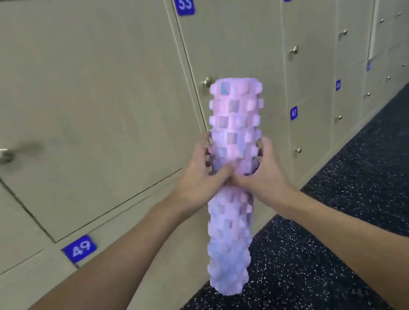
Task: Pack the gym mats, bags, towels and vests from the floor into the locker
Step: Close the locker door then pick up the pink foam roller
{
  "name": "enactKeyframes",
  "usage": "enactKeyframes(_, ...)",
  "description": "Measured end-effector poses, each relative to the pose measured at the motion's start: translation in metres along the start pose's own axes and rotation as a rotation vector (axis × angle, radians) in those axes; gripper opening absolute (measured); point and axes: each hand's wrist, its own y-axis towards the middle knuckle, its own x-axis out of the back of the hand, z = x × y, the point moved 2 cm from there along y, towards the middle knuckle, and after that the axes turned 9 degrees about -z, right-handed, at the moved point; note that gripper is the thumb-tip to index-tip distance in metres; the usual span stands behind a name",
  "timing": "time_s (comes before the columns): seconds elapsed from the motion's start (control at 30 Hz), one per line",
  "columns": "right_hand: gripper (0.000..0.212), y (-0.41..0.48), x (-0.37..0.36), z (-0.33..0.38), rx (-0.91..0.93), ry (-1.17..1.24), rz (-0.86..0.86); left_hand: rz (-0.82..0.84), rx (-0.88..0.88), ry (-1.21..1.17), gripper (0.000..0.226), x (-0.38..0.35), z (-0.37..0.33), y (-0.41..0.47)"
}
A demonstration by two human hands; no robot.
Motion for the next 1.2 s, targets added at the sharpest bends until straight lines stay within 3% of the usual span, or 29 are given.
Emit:
enactKeyframes(0.17, 0.085, -0.051, -0.070, 0.051, 0.081, 0.015, 0.278, -0.201, 0.069, -0.032, 0.060, 0.100, -0.039, -0.055)
enactKeyframes(0.37, 0.073, -0.108, -0.161, 0.076, 0.070, -0.024, 0.491, -0.383, 0.196, 0.055, 0.046, 0.205, -0.023, -0.130)
enactKeyframes(0.6, 0.074, -0.210, -0.300, 0.095, 0.108, -0.036, 0.722, -0.528, 0.316, 0.113, 0.066, 0.347, 0.014, -0.247)
enactKeyframes(0.73, 0.078, -0.277, -0.377, 0.094, 0.079, -0.021, 0.848, -0.632, 0.418, 0.094, 0.064, 0.417, 0.029, -0.318)
enactKeyframes(0.9, 0.073, -0.366, -0.475, 0.093, 0.086, -0.004, 0.940, -0.772, 0.497, 0.169, 0.070, 0.501, 0.053, -0.405)
enactKeyframes(1.2, 0.061, -0.478, -0.605, 0.078, 0.059, -0.004, 1.043, -0.934, 0.584, 0.227, 0.059, 0.608, 0.117, -0.508)
